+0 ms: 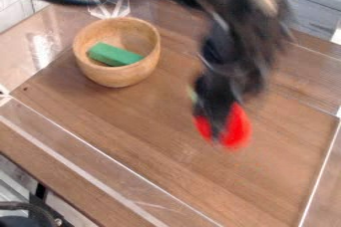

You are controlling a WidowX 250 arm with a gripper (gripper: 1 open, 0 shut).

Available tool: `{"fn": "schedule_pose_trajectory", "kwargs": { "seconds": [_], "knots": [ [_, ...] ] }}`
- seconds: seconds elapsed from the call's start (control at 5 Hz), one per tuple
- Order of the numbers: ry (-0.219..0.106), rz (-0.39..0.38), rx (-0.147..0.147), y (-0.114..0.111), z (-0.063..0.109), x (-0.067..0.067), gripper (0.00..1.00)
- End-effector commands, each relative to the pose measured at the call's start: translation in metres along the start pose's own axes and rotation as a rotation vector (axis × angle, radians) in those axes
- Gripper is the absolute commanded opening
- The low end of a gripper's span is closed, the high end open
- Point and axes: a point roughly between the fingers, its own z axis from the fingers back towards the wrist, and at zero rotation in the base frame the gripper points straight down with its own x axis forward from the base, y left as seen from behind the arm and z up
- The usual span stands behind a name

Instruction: Move the red object to the left side of the table

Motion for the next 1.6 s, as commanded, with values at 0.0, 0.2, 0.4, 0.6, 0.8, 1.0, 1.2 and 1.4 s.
{"fn": "schedule_pose_trajectory", "kwargs": {
  "seconds": [0.0,0.2,0.4,0.6,0.8,1.0,1.2,1.4],
  "knots": [
    [-0.06,0.009,0.021,0.021,0.024,-0.009,0.0],
    [-0.099,-0.076,0.007,0.018,0.024,-0.004,0.0],
    [-0.089,-0.033,0.016,0.031,0.032,-0.015,0.0],
    [-0.083,-0.008,0.031,0.059,0.026,-0.041,0.0],
    [-0.073,0.021,0.045,0.085,0.015,-0.075,0.0],
    [-0.058,0.032,0.059,0.097,0.017,-0.083,0.0],
    [-0.045,0.048,0.064,0.107,0.016,-0.084,0.0],
    [-0.03,0.067,0.066,0.117,0.009,-0.094,0.0]
  ]
}}
